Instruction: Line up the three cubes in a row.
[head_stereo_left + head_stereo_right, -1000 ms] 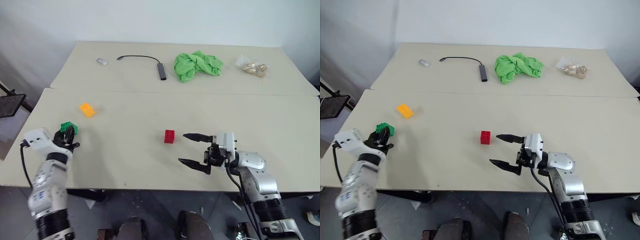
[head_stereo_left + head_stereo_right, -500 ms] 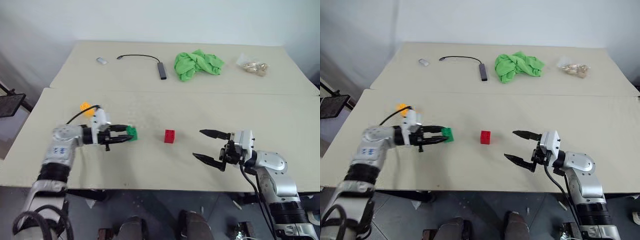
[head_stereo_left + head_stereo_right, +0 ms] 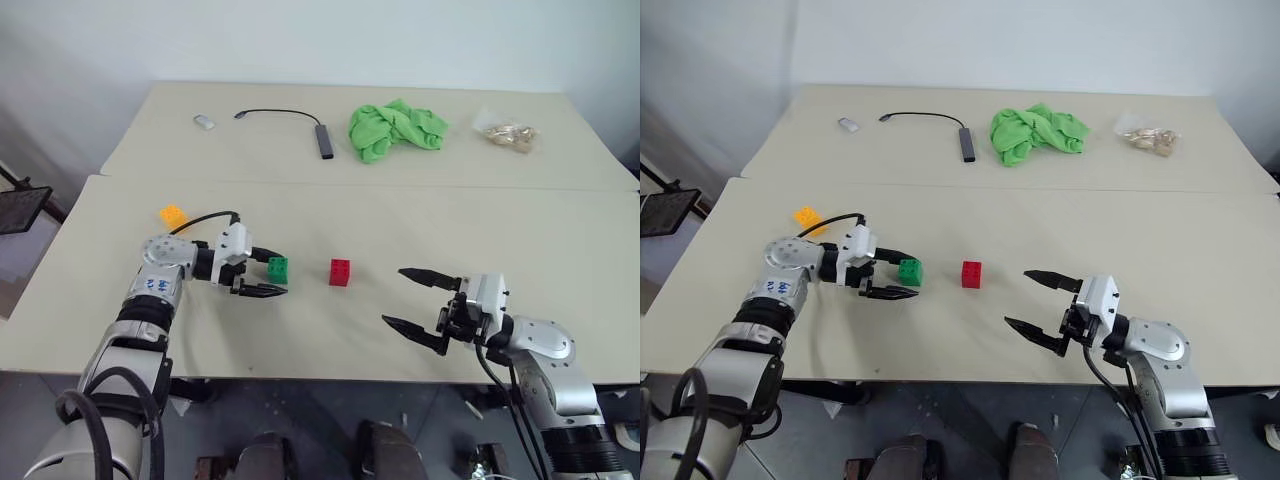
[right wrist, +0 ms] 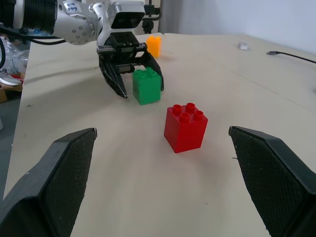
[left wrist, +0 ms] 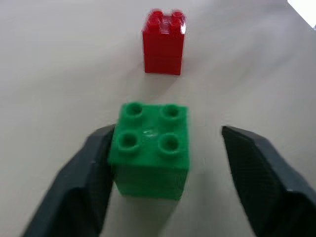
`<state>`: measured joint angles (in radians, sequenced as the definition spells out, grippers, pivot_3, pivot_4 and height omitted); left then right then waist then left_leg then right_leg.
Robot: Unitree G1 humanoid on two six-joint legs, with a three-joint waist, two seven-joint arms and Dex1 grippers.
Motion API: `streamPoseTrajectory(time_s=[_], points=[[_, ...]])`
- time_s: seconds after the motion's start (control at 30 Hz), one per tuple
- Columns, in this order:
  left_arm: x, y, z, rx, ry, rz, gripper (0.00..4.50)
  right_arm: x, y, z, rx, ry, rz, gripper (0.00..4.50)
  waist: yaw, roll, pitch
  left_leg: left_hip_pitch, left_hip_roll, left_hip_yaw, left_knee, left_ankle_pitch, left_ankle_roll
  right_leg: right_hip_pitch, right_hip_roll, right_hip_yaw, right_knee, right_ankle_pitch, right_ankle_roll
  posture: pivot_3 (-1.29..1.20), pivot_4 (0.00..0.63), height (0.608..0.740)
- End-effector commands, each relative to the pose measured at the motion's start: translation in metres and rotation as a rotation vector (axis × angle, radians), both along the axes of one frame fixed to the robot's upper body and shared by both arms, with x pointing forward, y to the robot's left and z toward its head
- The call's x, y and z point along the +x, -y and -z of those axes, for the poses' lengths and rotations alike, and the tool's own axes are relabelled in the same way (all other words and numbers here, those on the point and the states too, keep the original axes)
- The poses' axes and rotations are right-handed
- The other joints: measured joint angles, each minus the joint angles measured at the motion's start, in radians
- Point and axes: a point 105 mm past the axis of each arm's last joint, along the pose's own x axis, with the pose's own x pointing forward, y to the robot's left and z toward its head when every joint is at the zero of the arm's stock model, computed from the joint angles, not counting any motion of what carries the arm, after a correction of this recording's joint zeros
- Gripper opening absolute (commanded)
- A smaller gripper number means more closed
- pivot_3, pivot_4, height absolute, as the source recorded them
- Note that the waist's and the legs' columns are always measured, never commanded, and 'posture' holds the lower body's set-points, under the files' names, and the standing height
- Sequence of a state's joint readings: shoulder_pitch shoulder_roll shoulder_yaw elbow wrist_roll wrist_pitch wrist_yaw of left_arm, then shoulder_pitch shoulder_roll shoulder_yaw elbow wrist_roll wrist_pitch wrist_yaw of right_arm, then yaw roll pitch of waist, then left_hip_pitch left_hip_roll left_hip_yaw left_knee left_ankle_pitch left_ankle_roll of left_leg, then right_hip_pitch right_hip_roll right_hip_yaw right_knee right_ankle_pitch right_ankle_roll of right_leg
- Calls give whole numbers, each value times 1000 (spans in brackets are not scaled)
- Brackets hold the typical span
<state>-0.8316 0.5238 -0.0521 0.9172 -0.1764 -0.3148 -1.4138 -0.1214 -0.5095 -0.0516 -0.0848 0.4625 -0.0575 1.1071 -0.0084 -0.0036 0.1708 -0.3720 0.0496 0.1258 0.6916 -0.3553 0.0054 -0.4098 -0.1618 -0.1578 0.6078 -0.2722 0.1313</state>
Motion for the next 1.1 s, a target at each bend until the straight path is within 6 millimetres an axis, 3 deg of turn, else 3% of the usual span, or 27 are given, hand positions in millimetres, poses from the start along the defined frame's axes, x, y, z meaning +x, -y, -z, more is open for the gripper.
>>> streamPoseTrajectory(time_s=[0.03,0.13,0.27,0.37,0.5,0.63,0.73,0.83,1.1], points=[[-6,-28,-27,-94,100,-105,4469,-3,-8,-10,24,31,-40,4500,-7,0,0,0,0,0,0,0,0,0,0,0,0,0,0,0,150,740],[-33,-74,-25,-111,133,-295,4469,0,-14,-12,31,22,-85,4500,-34,0,0,2,1,-1,-2,0,0,-1,0,1,1,0,0,0,150,740],[-73,-115,-16,-166,109,-557,4469,6,-19,-15,44,32,-121,4500,-36,1,1,3,1,-6,-4,0,0,-1,0,1,1,0,0,0,150,740],[-91,-135,-15,-227,121,-741,4469,10,-22,-20,69,47,-129,4500,-17,0,2,2,0,-7,-2,0,0,0,-2,1,1,0,0,0,150,740],[-135,-204,-7,-499,250,-1350,4469,22,-30,-40,162,106,-132,4500,-9,0,3,2,0,-11,1,-1,1,2,-3,2,1,0,0,0,150,740],[-150,-196,6,-553,228,-1461,4469,24,-32,-46,172,159,-120,4500,5,-1,2,2,0,-11,1,-1,1,2,-4,0,3,0,0,0,150,740],[-139,-174,4,-577,209,-1430,4469,25,-31,-46,162,163,-121,4500,20,-1,2,1,-1,-8,5,-2,1,2,-4,-1,3,0,0,0,150,740],[-115,-163,-2,-570,203,-1364,4469,25,-30,-46,149,160,-122,4500,23,-1,2,1,-1,-8,6,-2,2,3,-4,1,3,0,-1,0,150,740],[-15,-159,-21,-441,139,-1265,4469,20,-32,-43,127,137,-126,4500,10,-1,2,1,0,-4,5,-1,1,1,-2,-1,6,0,-2,0,150,740]])
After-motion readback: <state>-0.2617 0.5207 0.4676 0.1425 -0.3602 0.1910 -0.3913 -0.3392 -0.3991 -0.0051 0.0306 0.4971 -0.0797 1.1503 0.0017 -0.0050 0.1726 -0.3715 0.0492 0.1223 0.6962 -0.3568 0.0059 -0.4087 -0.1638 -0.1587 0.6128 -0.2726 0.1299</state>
